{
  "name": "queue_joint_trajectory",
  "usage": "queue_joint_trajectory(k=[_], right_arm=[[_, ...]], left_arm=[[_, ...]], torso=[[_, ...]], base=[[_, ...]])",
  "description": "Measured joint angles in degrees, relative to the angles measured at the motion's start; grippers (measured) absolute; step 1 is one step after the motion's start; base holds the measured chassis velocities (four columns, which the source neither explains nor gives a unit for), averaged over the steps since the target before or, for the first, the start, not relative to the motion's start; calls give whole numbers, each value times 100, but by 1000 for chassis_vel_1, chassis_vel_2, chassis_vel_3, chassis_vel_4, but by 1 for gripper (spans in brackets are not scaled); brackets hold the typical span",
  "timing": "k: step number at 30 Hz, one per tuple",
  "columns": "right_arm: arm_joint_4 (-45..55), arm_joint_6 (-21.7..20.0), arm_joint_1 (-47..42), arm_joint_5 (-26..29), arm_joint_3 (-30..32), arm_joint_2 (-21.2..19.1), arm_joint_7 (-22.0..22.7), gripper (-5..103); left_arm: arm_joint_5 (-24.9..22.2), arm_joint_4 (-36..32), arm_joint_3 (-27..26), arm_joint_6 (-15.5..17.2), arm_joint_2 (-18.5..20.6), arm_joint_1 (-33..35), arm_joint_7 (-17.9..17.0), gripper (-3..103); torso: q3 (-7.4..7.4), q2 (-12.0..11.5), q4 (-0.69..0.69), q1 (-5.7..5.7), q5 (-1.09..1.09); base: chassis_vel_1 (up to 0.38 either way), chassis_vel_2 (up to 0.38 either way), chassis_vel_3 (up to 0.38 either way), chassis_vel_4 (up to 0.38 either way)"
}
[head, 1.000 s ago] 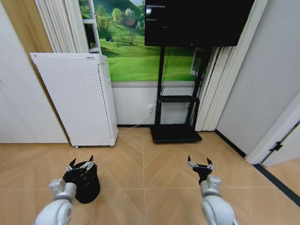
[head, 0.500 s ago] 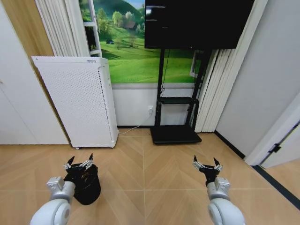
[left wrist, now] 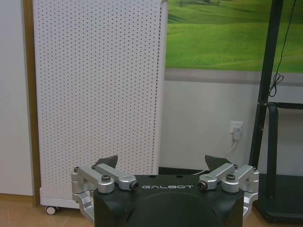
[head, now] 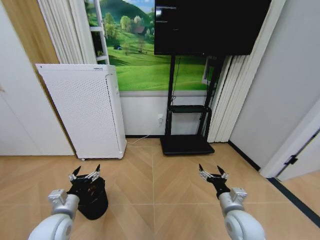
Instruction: Pick up the trash bin and place the garbage on the floor into it.
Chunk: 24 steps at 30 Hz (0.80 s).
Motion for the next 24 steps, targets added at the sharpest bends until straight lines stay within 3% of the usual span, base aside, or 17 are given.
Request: queue_joint_trajectory(k=[24], right_arm=[[121,-11,22,-126,-93,-5,-44,100]], left_arm=[[-193,-90,-65,83,248,18,81,100]], torso=[[407,554,0,145,0]], base=[[0,0,0,0]])
